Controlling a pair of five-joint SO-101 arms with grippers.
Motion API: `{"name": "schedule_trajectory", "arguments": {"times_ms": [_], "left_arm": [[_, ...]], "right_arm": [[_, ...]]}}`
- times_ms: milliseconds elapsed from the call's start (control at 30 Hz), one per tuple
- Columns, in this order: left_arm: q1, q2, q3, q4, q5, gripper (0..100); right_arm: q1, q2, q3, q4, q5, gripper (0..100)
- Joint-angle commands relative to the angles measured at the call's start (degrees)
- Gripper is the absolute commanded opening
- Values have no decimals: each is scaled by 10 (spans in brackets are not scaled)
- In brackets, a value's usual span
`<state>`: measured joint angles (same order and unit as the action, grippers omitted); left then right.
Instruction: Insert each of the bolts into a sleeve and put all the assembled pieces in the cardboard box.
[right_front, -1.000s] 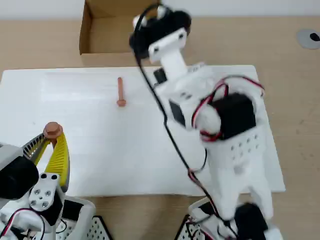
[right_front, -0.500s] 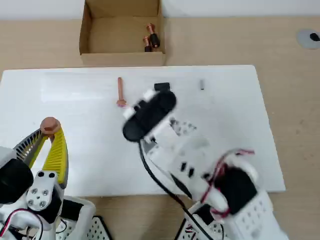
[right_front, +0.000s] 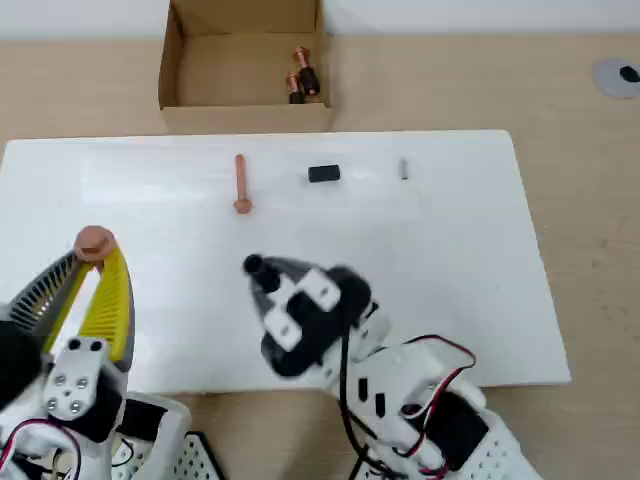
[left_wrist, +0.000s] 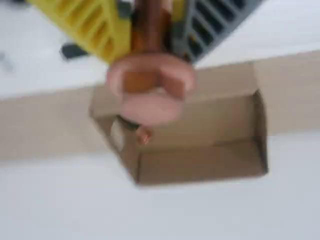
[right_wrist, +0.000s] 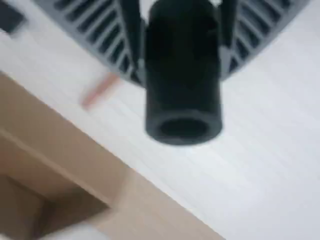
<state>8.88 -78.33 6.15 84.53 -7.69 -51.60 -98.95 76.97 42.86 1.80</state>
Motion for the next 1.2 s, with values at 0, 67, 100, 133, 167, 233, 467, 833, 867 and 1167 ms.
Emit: {"name": "schedule_trajectory", "arguments": {"times_ms": [0, 67, 100, 133, 167, 233, 467, 833, 867, 1167], "left_arm": [[7, 1, 18, -51, 69, 5], [8, 1, 40, -67, 104, 5], [8, 1, 52, -72, 114, 5], [8, 1, 64, -78, 121, 5], [8, 1, 78, -84, 124, 5], [9, 1, 97, -96, 125, 5], [108, 2, 132, -120, 159, 5], [139, 1, 211, -152, 167, 5], [139, 1, 215, -152, 167, 5], [137, 0, 282, -236, 170, 4]], "right_arm": [[-36, -65, 59, -69, -1, 10], [-43, -87, 87, -96, -1, 10], [-44, -94, 96, -105, -1, 10], [-46, -99, 103, -111, -1, 10], [-48, -101, 107, -113, -1, 10], [-48, -102, 110, -123, -1, 10], [-48, -106, 111, -149, -1, 10], [-45, -106, 91, -148, -40, 10], [-45, -106, 89, -148, -40, 10], [-47, -106, 80, -148, -41, 10]]}}
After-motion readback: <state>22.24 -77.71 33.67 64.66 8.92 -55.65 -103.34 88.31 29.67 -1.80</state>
